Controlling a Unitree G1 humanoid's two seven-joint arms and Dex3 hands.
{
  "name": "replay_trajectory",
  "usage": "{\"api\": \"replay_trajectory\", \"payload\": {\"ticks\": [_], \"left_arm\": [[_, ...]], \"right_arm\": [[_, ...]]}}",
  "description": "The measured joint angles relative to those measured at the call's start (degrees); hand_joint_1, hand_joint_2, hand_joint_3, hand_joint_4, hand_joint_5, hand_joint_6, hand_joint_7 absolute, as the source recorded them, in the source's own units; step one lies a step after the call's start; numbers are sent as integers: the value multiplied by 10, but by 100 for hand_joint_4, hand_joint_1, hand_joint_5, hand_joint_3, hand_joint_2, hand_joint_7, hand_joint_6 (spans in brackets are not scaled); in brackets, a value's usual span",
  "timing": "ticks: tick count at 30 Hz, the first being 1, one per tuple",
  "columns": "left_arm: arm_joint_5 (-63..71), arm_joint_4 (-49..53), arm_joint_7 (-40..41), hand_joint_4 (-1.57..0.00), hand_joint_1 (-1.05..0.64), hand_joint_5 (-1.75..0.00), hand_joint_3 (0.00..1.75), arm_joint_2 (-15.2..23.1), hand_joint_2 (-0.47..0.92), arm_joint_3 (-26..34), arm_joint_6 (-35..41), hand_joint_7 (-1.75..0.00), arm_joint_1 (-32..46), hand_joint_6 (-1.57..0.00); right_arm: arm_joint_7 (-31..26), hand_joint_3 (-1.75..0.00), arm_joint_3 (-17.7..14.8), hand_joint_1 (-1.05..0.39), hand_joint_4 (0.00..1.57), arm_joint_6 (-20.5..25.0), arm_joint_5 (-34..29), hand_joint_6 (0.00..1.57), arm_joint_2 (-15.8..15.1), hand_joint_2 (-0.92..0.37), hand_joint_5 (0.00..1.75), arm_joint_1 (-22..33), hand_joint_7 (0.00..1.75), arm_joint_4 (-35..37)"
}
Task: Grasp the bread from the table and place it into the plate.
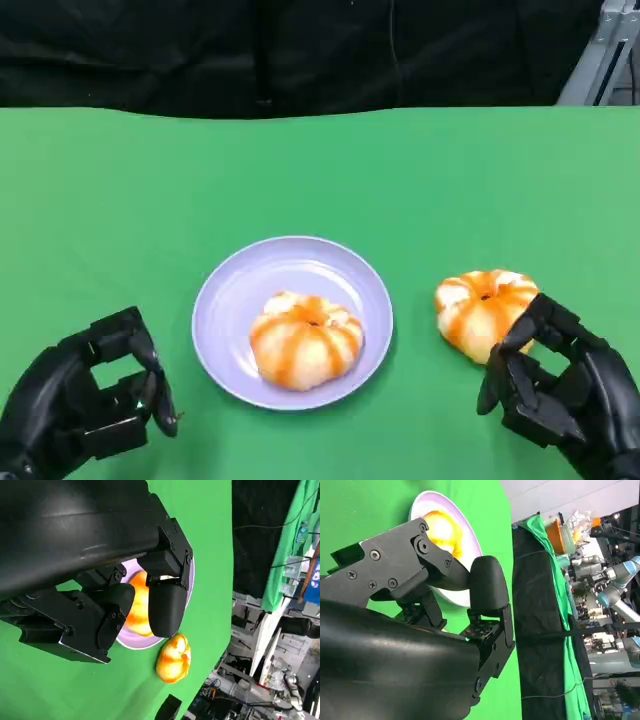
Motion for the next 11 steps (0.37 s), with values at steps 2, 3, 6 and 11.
{"api": "replay_trajectory", "payload": {"ticks": [2,3,6,11], "left_arm": [[2,0,1,-85,5,-175,140,-3,58,0,0,-175,0,-70],[4,0,2,-85,6,-175,140,-4,58,0,0,-175,0,-70],[4,-2,5,-85,6,-175,141,-5,58,0,0,-175,0,-70],[4,-3,6,-86,8,-175,141,-7,59,1,1,-175,0,-70]], "right_arm": [[3,-103,0,-13,84,-1,3,63,0,-63,175,0,167,0],[4,-103,0,-13,84,-2,3,63,0,-63,175,0,167,0],[6,-102,0,-14,84,-6,4,64,0,-63,175,0,167,1],[6,-102,0,-13,85,-6,3,64,0,-63,175,0,166,1]]}}
